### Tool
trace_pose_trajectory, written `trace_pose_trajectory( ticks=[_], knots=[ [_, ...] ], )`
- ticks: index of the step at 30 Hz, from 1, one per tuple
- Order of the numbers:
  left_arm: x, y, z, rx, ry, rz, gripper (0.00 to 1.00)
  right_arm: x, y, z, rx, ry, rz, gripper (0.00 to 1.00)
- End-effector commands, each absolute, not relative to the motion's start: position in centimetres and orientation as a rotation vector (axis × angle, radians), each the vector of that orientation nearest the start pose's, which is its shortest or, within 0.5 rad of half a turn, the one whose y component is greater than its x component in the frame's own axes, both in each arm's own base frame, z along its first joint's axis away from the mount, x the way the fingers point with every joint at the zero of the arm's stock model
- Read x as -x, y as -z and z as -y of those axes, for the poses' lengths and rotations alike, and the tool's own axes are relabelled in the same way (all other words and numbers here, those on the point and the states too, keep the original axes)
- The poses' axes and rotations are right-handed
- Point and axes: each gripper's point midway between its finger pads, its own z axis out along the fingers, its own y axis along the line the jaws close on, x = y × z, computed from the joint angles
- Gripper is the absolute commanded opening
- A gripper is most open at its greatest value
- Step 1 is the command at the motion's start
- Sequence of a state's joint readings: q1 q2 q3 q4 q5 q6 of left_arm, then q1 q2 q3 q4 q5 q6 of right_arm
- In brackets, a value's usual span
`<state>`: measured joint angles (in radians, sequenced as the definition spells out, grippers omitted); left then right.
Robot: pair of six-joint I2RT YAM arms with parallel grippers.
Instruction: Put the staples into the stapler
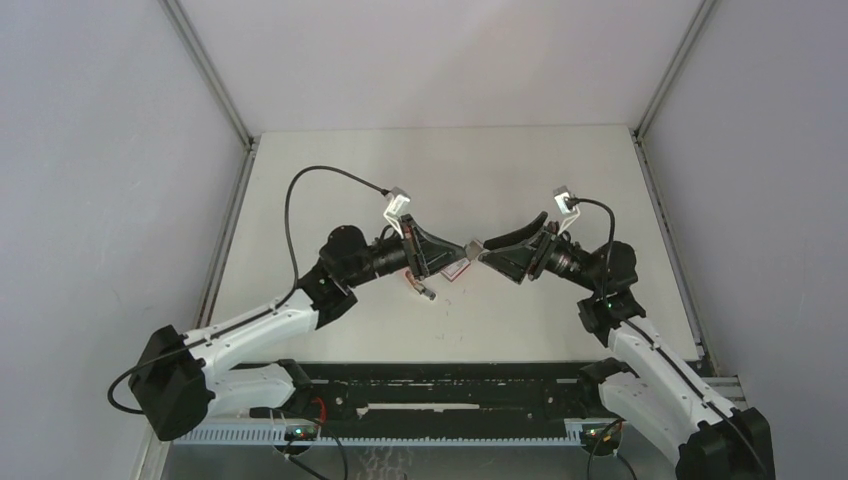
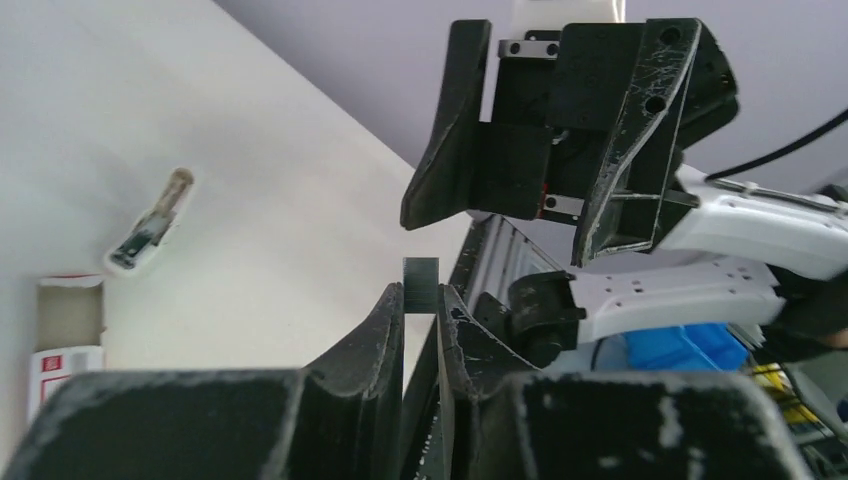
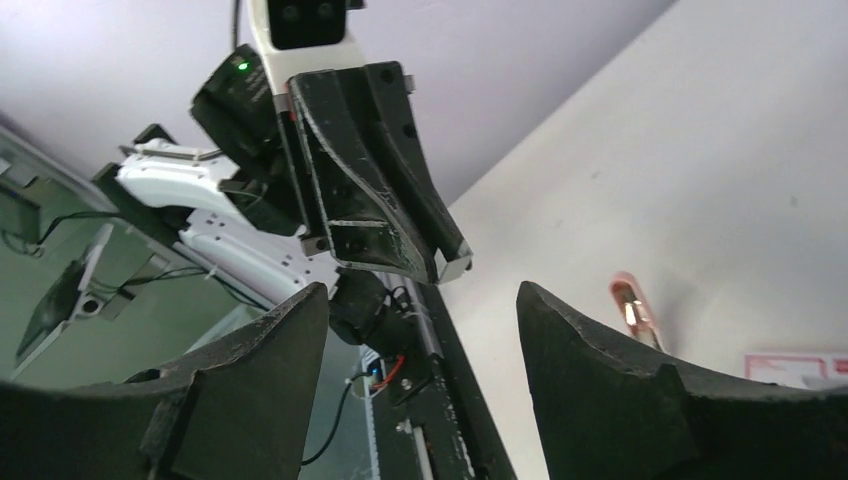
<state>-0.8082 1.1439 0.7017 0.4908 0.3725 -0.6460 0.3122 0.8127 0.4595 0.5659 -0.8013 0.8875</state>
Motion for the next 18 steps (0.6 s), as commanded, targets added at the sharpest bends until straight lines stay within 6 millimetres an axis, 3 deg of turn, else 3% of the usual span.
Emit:
trace_pose_trajectory(
  ticks=[1,8,18],
  knots=[
    [-18.1,-31.2,33.8,-0.522,1.548,-1.517,0.18,-19.1,-32.2,-23.3,0.355,-1.556,-1.437,0.69],
    [-16.3,-33.0,33.5,-0.573,1.631,-1.422,0.19,-18.3,-32.4,-24.5,0.363,-1.593,-1.427,0.66],
    [-15.2,-34.1,33.3,-0.601,1.673,-1.367,0.19,-17.6,-33.3,-25.2,0.402,-1.662,-1.377,0.51]
  ],
)
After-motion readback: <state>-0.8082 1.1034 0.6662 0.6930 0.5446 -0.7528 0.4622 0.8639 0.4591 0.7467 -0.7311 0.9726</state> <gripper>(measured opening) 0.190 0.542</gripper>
